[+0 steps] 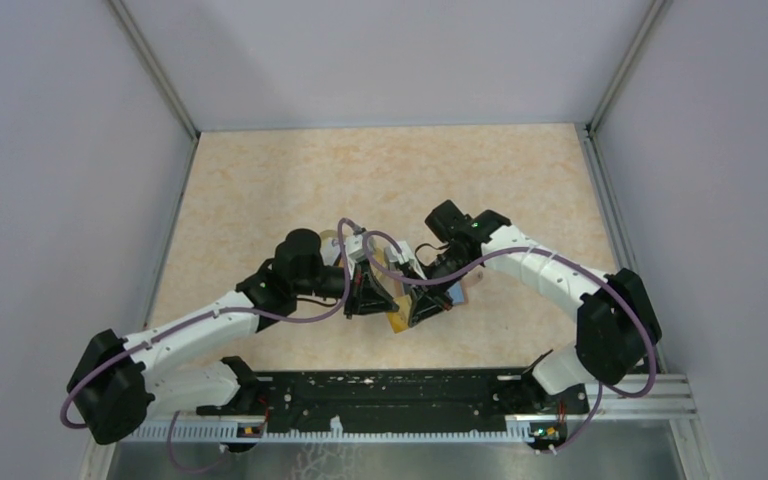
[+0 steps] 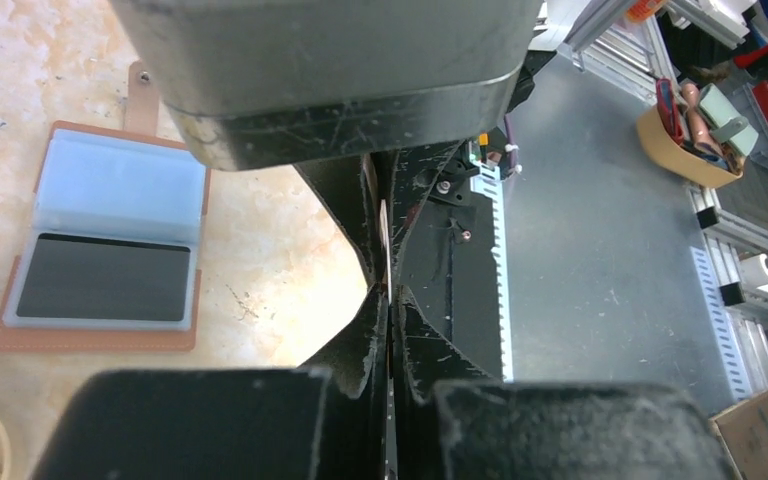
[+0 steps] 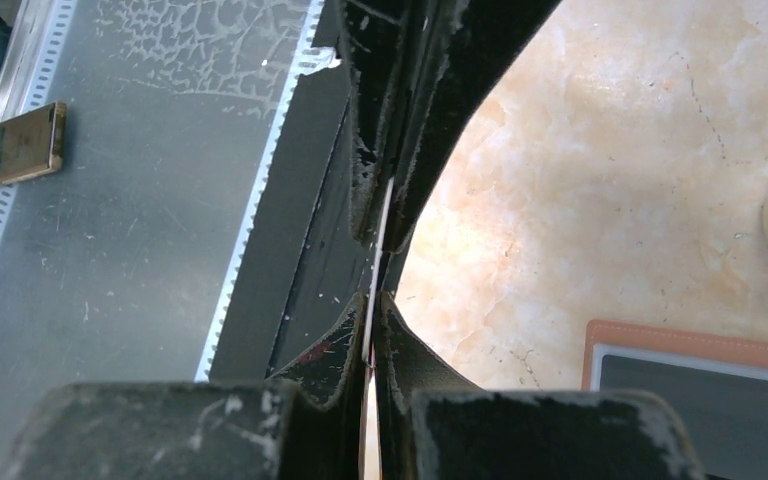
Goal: Put the credit cards into the card holder
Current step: Insert the credit card into the card holder.
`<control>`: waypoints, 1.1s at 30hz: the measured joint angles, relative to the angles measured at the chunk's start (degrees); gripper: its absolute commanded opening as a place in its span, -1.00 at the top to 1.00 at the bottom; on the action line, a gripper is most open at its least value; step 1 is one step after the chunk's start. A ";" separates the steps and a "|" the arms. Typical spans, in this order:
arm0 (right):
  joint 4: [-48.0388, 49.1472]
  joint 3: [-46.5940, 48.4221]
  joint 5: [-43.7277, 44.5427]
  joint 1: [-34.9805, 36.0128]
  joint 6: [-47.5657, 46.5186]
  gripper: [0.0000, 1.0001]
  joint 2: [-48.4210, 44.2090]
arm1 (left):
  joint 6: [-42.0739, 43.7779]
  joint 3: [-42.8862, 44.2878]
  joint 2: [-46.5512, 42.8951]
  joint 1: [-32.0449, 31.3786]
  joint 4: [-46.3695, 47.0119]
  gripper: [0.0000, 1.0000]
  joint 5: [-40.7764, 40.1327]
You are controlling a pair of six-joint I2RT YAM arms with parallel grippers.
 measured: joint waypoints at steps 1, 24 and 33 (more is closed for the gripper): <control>-0.24 0.00 0.00 0.00 0.04 0.99 0.02 | 0.26 0.02 0.22 0.00 0.02 1.00 0.02; 15.72 -4.22 13.64 -29.79 13.77 -0.19 -1.75 | -20.41 -0.15 21.09 1.53 14.82 1.00 -14.36; 20.11 -6.62 17.99 -30.99 16.92 -0.21 5.55 | -24.63 3.78 31.63 5.99 21.64 1.00 -10.25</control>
